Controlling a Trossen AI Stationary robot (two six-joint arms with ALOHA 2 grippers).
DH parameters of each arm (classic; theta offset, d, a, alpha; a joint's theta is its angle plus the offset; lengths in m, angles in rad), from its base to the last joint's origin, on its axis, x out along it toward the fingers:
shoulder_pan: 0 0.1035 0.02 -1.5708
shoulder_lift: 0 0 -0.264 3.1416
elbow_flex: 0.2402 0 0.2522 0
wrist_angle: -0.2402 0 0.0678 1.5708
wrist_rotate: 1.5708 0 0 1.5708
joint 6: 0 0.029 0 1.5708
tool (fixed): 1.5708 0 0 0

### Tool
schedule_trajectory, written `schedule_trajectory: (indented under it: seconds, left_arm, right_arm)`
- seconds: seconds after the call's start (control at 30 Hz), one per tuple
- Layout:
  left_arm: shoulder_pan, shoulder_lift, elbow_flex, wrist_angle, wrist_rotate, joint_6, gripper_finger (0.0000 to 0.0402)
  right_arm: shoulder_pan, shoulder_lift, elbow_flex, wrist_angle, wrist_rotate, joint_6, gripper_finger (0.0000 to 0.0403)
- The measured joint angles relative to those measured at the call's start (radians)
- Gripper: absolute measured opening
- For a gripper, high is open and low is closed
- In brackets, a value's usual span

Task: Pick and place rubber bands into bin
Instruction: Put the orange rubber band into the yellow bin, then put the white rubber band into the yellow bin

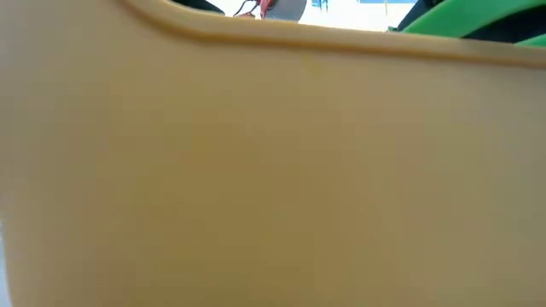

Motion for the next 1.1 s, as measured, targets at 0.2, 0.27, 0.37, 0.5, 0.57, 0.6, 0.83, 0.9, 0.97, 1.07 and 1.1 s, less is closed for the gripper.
schedule_trajectory:
  seconds: [0.2, 0.27, 0.37, 0.5, 0.57, 0.6, 0.83, 0.9, 0.97, 1.07, 1.1]
  left_arm:
    - [0.0, 0.0, 0.0, 0.0, 0.0, 0.001, 0.0177]
    - [0.0, 0.0, 0.0, 0.0, 0.0, 0.001, 0.0177]
    - [0.0, 0.0, 0.0, 0.0, 0.0, 0.002, 0.0177]
    - [0.0, 0.0, 0.0, 0.001, 0.0, 0.001, 0.0177]
    - [0.0, 0.0, 0.0, 0.002, 0.0, -0.001, 0.0177]
    - [0.0, 0.0, 0.0, 0.003, 0.0, -0.001, 0.0177]
    - [0.0, 0.0, 0.0, 0.005, 0.0, -0.002, 0.0177]
    - [0.0, 0.0, 0.0, 0.005, 0.0, 0.0, 0.0177]
    - [0.0, 0.0, 0.0, 0.005, 0.0, 0.012, 0.0177]
    - [0.0, 0.0, 0.0, 0.006, 0.001, 0.056, 0.0177]
    - [0.002, 0.0, 0.0, 0.006, 0.001, 0.077, 0.0177]
  right_arm:
    - [0.0, 0.0, 0.0, 0.003, 0.001, 0.002, 0.0031]
    - [0.0, -0.001, 0.0, 0.003, 0.002, 0.002, 0.0053]
    - [0.0, -0.012, 0.0, -0.003, 0.002, 0.001, 0.0093]
    - [-0.002, -0.063, -0.001, -0.022, 0.002, -0.002, 0.0141]
    - [-0.009, -0.107, -0.001, -0.029, 0.003, -0.004, 0.0157]
    - [-0.013, -0.132, -0.001, -0.034, 0.003, -0.011, 0.0163]
    - [-0.04, -0.317, -0.019, -0.048, 0.088, -0.063, 0.018]
    - [-0.04, -0.379, -0.052, -0.049, 0.168, -0.078, 0.0178]
    - [-0.041, -0.445, -0.095, -0.041, 0.217, -0.083, 0.0175]
    - [-0.041, -0.545, -0.175, 0.023, 0.243, -0.078, 0.017]
    - [-0.043, -0.577, -0.202, 0.055, 0.244, -0.081, 0.0169]
